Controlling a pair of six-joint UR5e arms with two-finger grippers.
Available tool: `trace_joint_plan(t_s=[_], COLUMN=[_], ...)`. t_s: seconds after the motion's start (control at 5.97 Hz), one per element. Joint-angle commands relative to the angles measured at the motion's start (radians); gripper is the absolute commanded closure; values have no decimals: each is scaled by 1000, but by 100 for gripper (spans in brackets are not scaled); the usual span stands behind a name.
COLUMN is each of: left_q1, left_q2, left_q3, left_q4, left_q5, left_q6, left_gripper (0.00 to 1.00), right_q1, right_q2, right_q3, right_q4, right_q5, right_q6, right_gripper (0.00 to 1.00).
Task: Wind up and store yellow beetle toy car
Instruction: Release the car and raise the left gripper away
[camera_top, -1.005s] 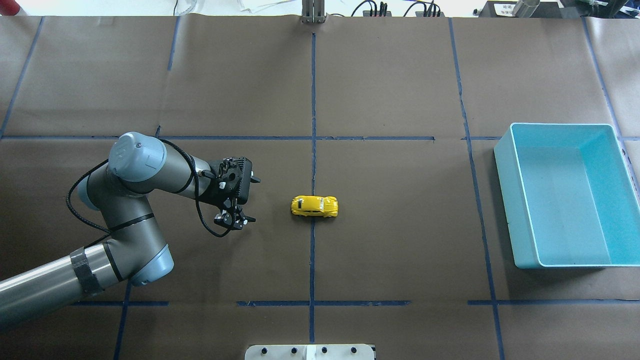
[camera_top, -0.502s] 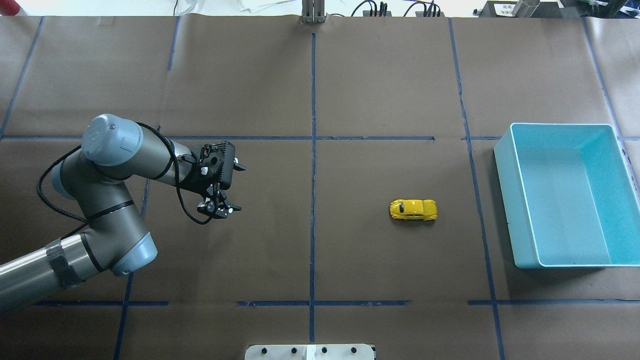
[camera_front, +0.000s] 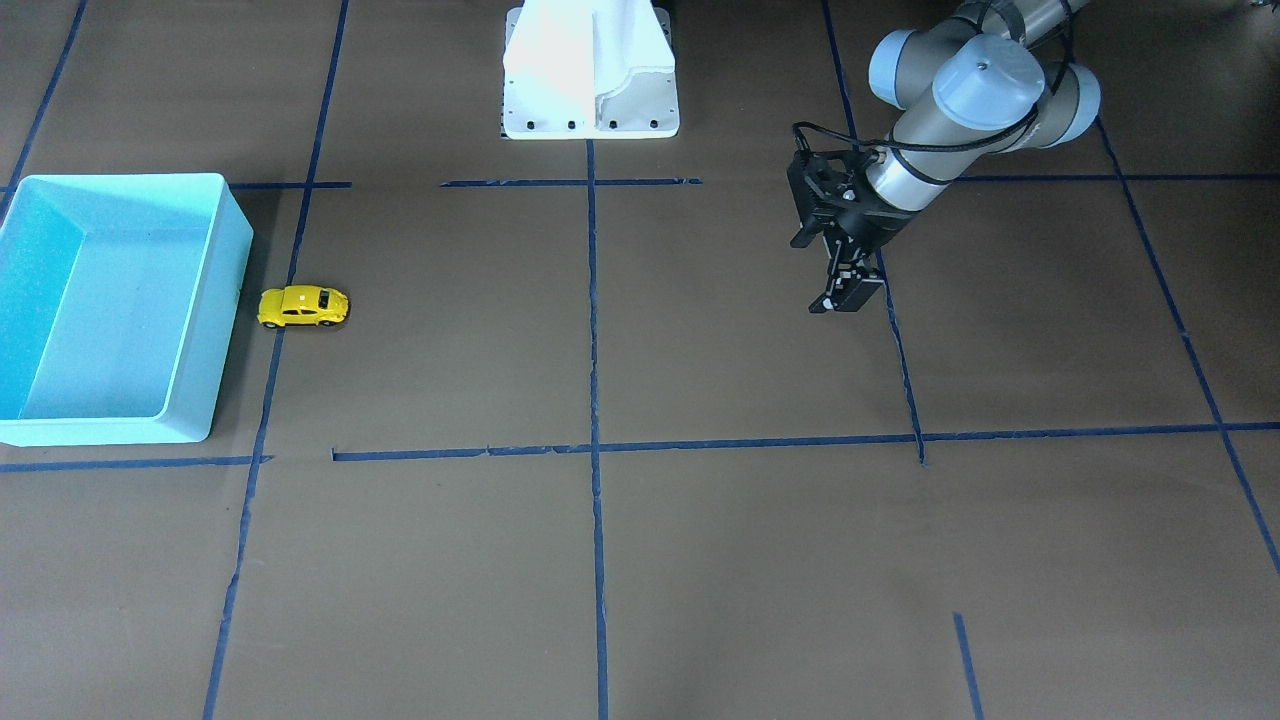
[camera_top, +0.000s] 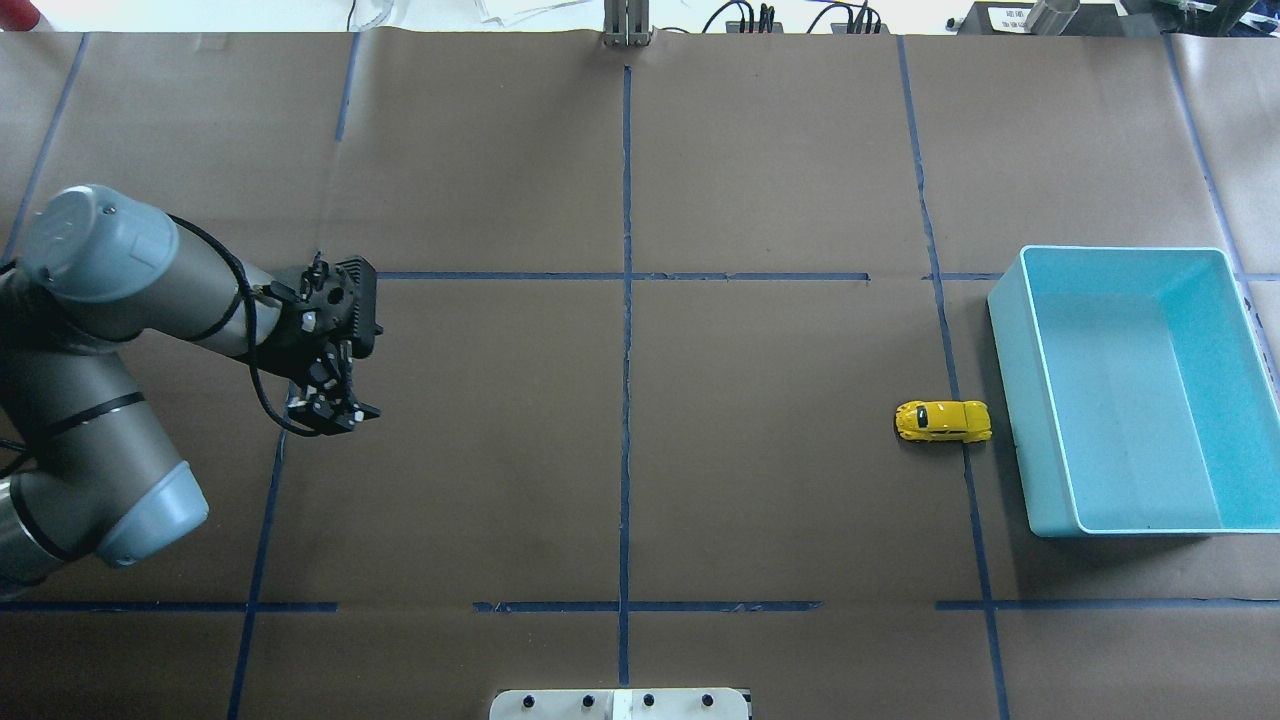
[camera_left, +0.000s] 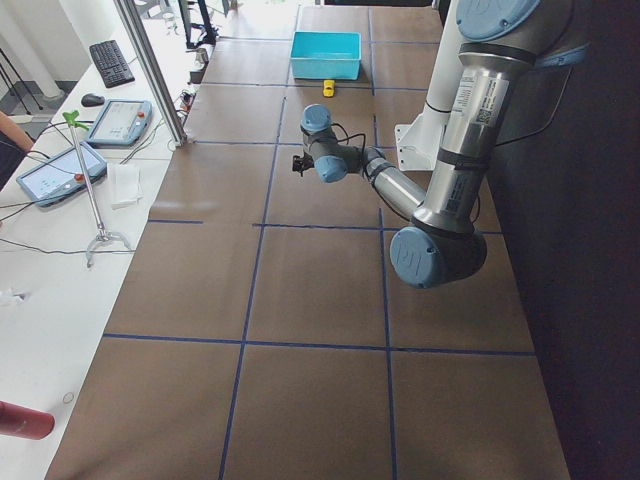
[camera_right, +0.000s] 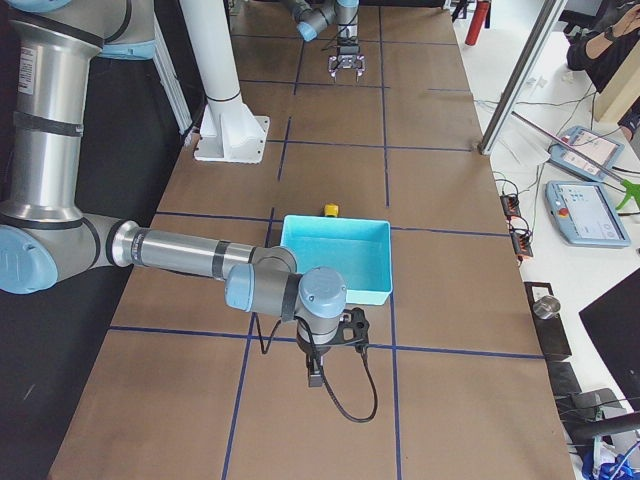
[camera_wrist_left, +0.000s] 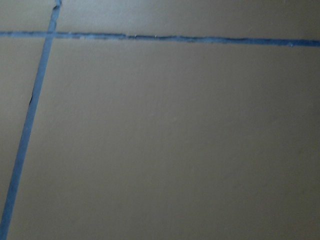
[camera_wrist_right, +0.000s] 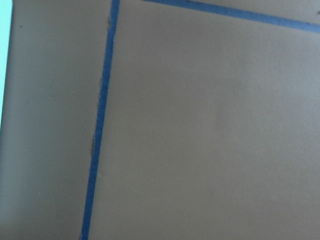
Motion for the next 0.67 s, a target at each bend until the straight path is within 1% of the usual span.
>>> trace_joint_plan(t_s=[0.0,0.17,0.33,0.5], left_q1=[-188,-332,-448,-545], left_q2=[116,138,150,184], left_q3=[-93,-95,-90,-90], left_q4=[240,338,430,483], left_q5=[0,-1,-1,-48], left_q6=[-3,-3,-3,-12], left_gripper=[0,0,0,0], right_q1=[-171,-271,-296,-308], right_q2=[14,47,48,48], right_q3=[121,199,248,287], right_q4=[45,39,40,40], right_q5=[-22,-64,-56,-51], right_q6=[-2,-2,-2,-4], right_gripper=[0,0,0,0])
